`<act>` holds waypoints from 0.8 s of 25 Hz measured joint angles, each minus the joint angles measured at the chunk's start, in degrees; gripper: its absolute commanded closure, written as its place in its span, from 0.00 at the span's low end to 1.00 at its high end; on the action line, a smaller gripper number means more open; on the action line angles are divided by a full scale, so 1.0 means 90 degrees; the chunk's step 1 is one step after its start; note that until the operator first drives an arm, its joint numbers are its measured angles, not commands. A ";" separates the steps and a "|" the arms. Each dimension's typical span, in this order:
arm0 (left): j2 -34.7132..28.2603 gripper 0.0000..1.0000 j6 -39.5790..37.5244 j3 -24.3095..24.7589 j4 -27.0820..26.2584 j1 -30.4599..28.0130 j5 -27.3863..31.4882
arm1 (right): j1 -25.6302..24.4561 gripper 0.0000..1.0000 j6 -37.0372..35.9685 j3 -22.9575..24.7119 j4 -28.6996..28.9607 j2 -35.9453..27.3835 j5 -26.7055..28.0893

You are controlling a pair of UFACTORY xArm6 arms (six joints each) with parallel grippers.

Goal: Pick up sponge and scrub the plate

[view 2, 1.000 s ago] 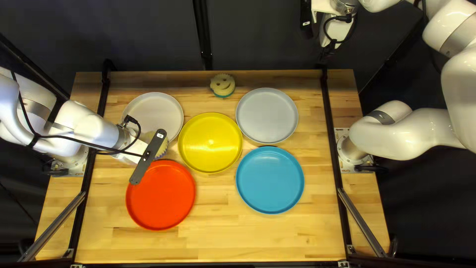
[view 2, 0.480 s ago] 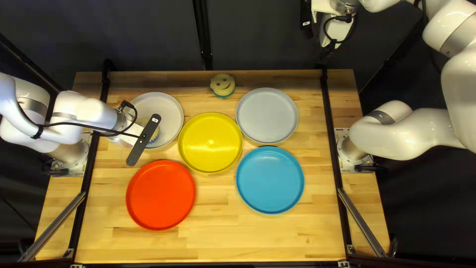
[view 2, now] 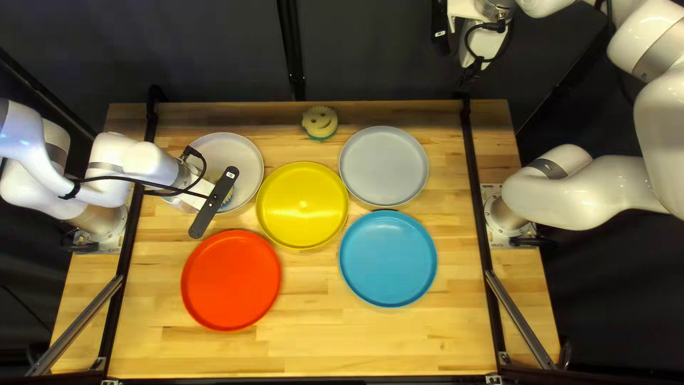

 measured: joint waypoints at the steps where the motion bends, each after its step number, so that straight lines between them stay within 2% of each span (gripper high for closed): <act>1: 0.0073 1.00 0.0026 -0.0059 0.0010 0.0020 -0.0036 | 0.0000 0.00 0.0000 0.0000 0.0000 0.0000 0.0000; 7: 0.0033 1.00 0.0091 -0.0036 0.0018 0.0057 -0.0061 | 0.0000 0.00 0.0000 0.0000 0.0000 0.0000 0.0000; 18: -0.1281 1.00 0.0293 0.0789 -0.0264 0.0181 0.0549 | 0.0000 0.00 0.0000 0.0000 0.0000 0.0000 0.0000; 20: -0.1347 1.00 0.0334 0.0907 -0.0316 0.0236 0.0538 | 0.0000 0.00 0.0000 0.0000 0.0000 0.0000 0.0000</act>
